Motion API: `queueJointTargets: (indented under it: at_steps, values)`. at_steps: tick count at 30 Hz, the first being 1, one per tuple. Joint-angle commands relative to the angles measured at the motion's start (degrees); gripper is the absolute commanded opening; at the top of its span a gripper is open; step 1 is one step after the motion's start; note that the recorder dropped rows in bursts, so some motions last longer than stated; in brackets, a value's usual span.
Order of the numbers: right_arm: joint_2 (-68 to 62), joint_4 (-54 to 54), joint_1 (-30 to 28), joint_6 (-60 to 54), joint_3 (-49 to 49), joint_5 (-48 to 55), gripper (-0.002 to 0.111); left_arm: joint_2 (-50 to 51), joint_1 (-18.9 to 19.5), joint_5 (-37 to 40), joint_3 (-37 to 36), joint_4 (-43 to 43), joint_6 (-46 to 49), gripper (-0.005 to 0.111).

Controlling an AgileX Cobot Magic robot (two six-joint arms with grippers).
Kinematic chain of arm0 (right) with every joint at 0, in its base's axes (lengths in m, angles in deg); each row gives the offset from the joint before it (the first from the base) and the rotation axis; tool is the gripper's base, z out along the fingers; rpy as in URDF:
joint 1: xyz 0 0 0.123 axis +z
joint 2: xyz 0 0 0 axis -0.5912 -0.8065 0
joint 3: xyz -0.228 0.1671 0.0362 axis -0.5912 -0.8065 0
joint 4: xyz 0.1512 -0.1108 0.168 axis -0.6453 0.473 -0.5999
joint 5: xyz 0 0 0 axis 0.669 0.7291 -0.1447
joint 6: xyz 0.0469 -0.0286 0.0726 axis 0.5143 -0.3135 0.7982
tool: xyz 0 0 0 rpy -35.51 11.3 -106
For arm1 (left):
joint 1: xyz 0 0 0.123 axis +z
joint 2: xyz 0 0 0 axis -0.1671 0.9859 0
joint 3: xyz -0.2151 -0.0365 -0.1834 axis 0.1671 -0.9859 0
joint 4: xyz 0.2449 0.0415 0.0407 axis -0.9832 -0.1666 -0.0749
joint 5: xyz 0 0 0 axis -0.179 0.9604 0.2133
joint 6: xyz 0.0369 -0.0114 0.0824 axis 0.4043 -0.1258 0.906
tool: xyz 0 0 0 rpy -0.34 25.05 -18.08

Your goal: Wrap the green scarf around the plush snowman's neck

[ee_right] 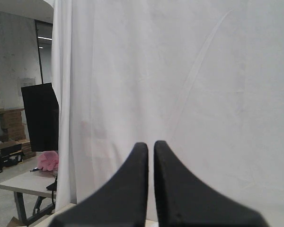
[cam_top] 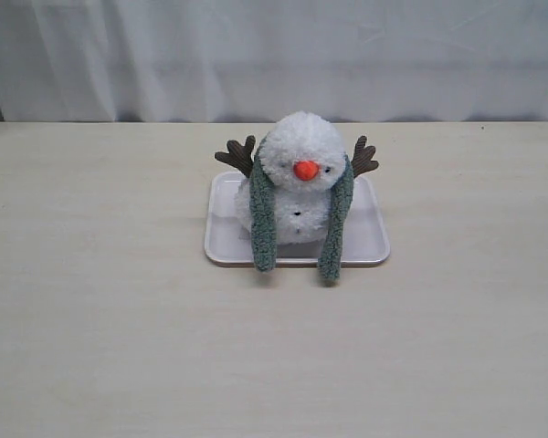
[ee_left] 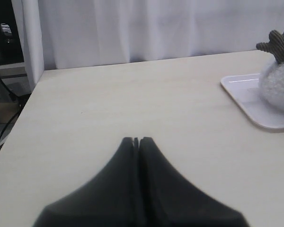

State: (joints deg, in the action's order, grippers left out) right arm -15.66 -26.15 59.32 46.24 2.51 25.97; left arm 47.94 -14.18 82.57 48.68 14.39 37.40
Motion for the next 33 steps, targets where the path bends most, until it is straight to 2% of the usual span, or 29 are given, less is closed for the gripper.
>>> queueJointTargets:
  at_steps: [1,14,21,33]
  values:
    - [0.18,-0.12,0.13,0.14,-0.35,0.41,0.004,-0.10,0.12,-0.99,-0.14,0.41,-0.29,0.000]
    - [0.18,-0.12,0.13,0.14,-0.35,0.41,0.004,-0.10,0.12,-0.46,-0.14,-2.39,-0.41,0.000]
    - [0.18,-0.12,0.13,0.14,-0.35,0.41,0.004,-0.10,0.12,-0.46,-0.14,-4.80,-5.91,0.000]
    - [0.18,-0.12,0.13,0.14,-0.35,0.41,0.004,-0.10,0.12,-0.46,-0.14,-4.37,-6.43,0.000]
